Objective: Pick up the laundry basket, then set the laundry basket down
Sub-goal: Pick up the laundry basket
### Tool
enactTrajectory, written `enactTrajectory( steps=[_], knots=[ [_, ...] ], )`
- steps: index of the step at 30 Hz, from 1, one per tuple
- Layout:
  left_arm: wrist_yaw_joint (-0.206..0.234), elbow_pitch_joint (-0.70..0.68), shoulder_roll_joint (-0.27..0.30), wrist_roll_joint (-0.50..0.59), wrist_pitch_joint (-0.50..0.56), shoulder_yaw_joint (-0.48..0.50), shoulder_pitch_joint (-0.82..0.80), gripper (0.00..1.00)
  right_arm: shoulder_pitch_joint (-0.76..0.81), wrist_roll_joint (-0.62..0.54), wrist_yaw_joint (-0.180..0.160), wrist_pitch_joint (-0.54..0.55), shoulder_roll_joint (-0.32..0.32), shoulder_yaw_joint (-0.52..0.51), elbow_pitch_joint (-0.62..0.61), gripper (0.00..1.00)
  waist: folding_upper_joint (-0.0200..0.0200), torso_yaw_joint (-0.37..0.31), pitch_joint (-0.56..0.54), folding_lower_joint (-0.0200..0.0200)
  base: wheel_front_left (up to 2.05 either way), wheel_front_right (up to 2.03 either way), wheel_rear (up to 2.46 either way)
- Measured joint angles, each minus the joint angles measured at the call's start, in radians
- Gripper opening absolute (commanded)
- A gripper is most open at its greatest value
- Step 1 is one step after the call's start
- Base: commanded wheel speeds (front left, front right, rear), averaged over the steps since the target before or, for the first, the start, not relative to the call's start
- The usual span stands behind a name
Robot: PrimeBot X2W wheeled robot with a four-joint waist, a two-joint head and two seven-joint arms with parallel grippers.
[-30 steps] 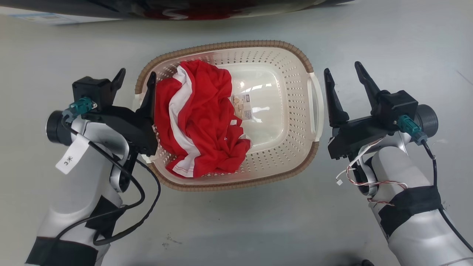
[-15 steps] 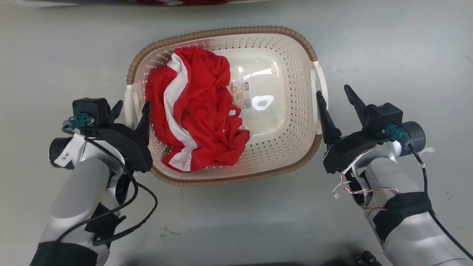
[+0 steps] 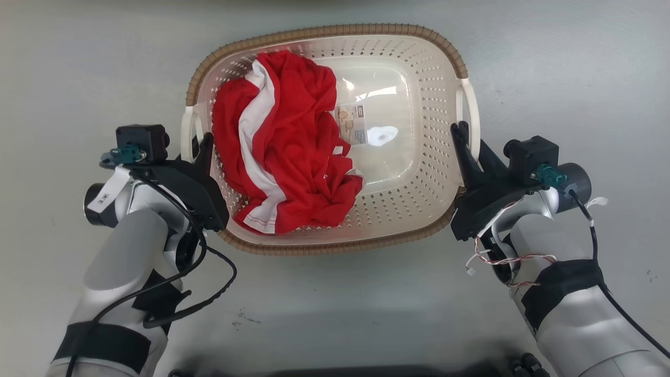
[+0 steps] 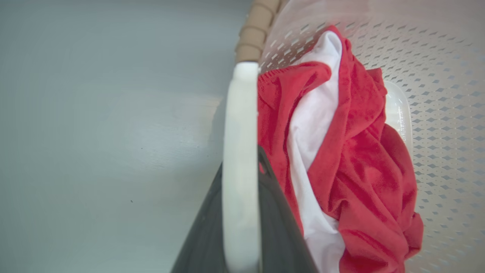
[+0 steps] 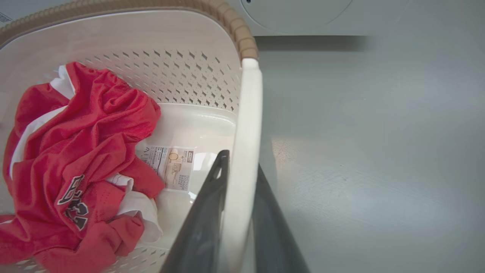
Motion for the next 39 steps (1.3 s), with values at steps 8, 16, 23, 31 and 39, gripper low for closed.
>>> enactTrajectory(
  steps=[8, 16, 23, 31, 39],
  knots=[
    [-0.002, 0.049, -0.009, -0.005, -0.021, -0.011, -0.023, 0.00, -0.021, 0.004, 0.012, -0.001, 0.006, 0.003, 0.049, 0.00, 0.0000, 0.004, -0.009, 0.0000, 0.00, 0.00, 0.00],
    [-0.009, 0.097, -0.026, -0.005, -0.034, -0.024, -0.027, 0.00, -0.028, 0.012, 0.026, -0.001, 0.008, 0.008, 0.117, 0.00, 0.0001, 0.003, -0.045, 0.0001, 0.00, 0.00, 0.00],
    [-0.010, 0.146, -0.037, -0.006, -0.032, -0.042, -0.030, 0.00, -0.046, 0.018, 0.043, 0.021, 0.011, 0.017, 0.187, 0.00, 0.0000, -0.005, -0.099, 0.0001, 0.00, 0.00, 0.00],
    [-0.011, 0.199, -0.052, -0.011, -0.011, -0.053, -0.030, 0.00, -0.049, 0.064, 0.052, 0.066, 0.023, 0.020, 0.259, 0.00, 0.0001, -0.015, -0.177, 0.0000, 0.00, 0.00, 0.00],
    [-0.018, 0.255, -0.067, -0.032, 0.026, -0.053, -0.021, 0.00, -0.047, 0.110, 0.061, 0.123, 0.033, 0.019, 0.316, 0.00, 0.0000, -0.022, -0.263, 0.0000, 0.00, 0.00, 0.00]
  ],
)
